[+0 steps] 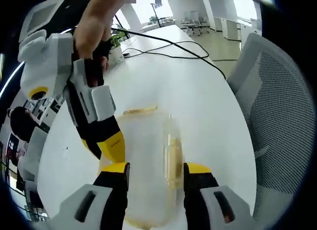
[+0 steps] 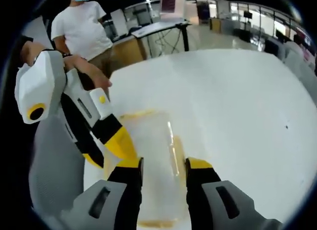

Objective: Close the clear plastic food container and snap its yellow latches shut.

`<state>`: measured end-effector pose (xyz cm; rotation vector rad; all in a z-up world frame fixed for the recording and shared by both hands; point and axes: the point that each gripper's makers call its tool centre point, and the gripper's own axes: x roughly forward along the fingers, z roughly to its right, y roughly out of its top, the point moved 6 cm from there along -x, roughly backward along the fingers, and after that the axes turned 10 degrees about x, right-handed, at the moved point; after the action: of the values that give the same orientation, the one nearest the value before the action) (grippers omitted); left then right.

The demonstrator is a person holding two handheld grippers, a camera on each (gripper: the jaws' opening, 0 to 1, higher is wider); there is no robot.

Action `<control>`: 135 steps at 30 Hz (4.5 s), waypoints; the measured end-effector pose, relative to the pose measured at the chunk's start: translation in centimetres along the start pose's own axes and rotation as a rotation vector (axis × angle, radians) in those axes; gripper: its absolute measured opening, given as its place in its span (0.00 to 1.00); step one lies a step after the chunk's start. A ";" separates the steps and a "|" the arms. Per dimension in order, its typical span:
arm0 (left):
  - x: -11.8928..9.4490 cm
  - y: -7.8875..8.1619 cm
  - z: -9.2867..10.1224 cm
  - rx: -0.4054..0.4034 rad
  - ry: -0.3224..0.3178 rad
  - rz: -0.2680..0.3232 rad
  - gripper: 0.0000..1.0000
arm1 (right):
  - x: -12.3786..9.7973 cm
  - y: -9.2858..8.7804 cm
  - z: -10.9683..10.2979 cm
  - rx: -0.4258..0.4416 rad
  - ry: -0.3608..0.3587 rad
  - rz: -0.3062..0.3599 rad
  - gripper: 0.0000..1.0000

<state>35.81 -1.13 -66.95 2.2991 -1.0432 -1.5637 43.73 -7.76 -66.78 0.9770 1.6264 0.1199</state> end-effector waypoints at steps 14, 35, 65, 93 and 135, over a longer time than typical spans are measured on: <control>0.2 0.1 -0.2 0.030 -0.006 0.011 0.37 | 0.1 0.2 0.2 0.041 0.031 -0.015 0.32; 0.5 0.1 -0.3 0.037 -0.001 -0.007 0.32 | 0.5 0.3 0.3 0.127 0.041 -0.037 0.30; -0.1 0.1 0.0 0.026 0.023 0.014 0.33 | 0.4 0.2 0.4 0.148 0.076 -0.030 0.33; 0.2 -0.1 -0.1 0.005 0.023 0.023 0.31 | 0.6 0.3 0.5 0.128 0.095 -0.229 0.32; -0.7 -0.1 -0.5 -0.090 0.046 0.030 0.34 | -2.4 -0.5 -0.6 0.051 -0.019 -0.089 0.38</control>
<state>36.14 -0.69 -66.26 2.2383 -0.9714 -1.5076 42.88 -9.34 -65.02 0.9404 1.6595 0.0092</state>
